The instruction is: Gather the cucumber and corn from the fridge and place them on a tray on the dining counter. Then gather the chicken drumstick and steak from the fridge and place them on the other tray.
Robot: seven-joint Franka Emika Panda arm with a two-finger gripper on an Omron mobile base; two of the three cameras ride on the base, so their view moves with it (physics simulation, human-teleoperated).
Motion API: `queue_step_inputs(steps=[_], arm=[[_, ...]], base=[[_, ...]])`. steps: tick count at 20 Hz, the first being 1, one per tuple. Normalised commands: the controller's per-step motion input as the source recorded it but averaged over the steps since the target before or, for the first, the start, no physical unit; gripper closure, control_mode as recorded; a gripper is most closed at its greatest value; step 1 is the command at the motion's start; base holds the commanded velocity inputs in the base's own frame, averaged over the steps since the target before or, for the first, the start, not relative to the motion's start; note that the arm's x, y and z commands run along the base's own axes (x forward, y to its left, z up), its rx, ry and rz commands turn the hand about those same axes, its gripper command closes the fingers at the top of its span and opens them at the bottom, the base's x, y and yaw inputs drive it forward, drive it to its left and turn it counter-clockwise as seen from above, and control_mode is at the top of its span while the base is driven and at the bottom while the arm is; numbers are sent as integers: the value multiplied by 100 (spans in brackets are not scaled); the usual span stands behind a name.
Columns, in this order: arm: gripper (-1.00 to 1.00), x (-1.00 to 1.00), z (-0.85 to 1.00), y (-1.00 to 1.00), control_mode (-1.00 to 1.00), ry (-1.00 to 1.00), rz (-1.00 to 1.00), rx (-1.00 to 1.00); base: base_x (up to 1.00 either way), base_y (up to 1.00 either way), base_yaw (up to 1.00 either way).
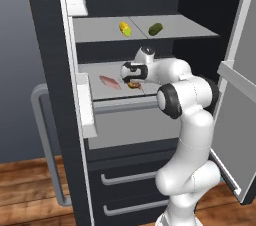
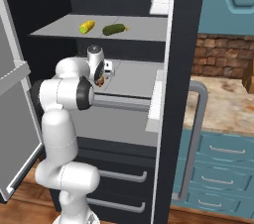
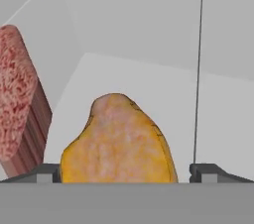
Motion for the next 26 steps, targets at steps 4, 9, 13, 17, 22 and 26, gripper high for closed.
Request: queue_step_inputs(steps=[4, 9, 13, 17, 22, 26], arm=[[-100, -36, -37, -2, -100, 7, -3, 0], [-100, -23, -46, -1, -100, 3, -5, 0], [100, -21, -70, 4, -100, 7, -4, 1], [100, -37, -60, 0, -100, 7, -2, 5], [100, -97, -12, -4, -100, 0, -1, 5], [100, -87, 49, -12, -100, -3, 0, 0]], base=[[0, 0, 0], [0, 0, 0], [0, 0, 0], [0, 0, 0], [0, 0, 0], [0, 0, 0]])
